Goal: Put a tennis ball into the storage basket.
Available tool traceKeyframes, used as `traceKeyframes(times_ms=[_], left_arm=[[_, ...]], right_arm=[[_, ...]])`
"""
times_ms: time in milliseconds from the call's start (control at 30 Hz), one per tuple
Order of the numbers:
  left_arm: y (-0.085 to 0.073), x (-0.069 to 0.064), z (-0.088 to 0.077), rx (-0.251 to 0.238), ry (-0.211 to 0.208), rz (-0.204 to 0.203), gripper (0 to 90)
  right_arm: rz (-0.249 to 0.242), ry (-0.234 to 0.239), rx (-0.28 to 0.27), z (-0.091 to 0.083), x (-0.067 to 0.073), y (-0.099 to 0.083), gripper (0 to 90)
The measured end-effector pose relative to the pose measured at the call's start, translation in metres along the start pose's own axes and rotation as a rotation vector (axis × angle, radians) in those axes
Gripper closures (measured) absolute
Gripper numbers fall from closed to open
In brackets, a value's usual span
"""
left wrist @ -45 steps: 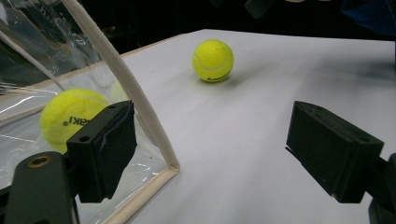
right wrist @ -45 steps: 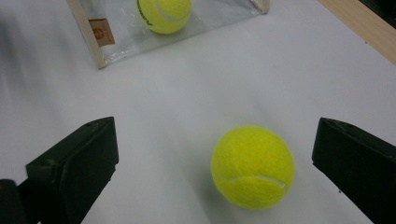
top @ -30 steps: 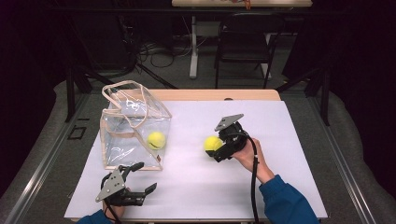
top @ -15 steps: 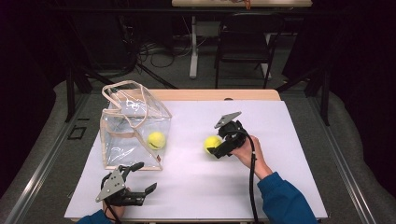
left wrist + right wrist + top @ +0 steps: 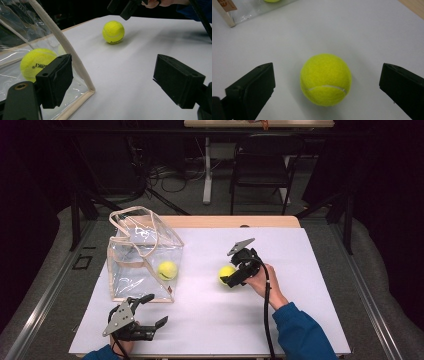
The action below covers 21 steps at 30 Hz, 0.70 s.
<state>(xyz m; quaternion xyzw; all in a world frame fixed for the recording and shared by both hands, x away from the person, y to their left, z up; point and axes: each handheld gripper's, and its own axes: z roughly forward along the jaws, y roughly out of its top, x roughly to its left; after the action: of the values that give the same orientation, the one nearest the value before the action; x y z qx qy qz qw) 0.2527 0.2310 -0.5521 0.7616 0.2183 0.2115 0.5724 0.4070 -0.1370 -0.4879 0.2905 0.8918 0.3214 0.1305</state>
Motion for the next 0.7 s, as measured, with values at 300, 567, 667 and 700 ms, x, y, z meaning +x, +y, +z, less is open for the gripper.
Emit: traceKeyframes(times_ms=[300,567,667,700], left_arm=[[0.0,0.0,0.001,0.001,0.001,0.0,15.8],[0.0,0.0,0.001,0.004,-0.001,0.006,15.8],[0.0,-0.001,0.001,0.004,0.001,0.004,15.8],[0.0,0.0,0.0,0.003,0.001,0.005,15.8]], right_arm=[[0.006,0.02,0.029,0.01,0.001,0.001,0.0],[0.03,0.037,0.045,0.021,-0.002,-0.003,0.0],[0.051,0.053,0.051,0.026,-0.003,-0.006,0.0],[0.052,0.057,0.056,0.028,-0.004,-0.007,0.0]])
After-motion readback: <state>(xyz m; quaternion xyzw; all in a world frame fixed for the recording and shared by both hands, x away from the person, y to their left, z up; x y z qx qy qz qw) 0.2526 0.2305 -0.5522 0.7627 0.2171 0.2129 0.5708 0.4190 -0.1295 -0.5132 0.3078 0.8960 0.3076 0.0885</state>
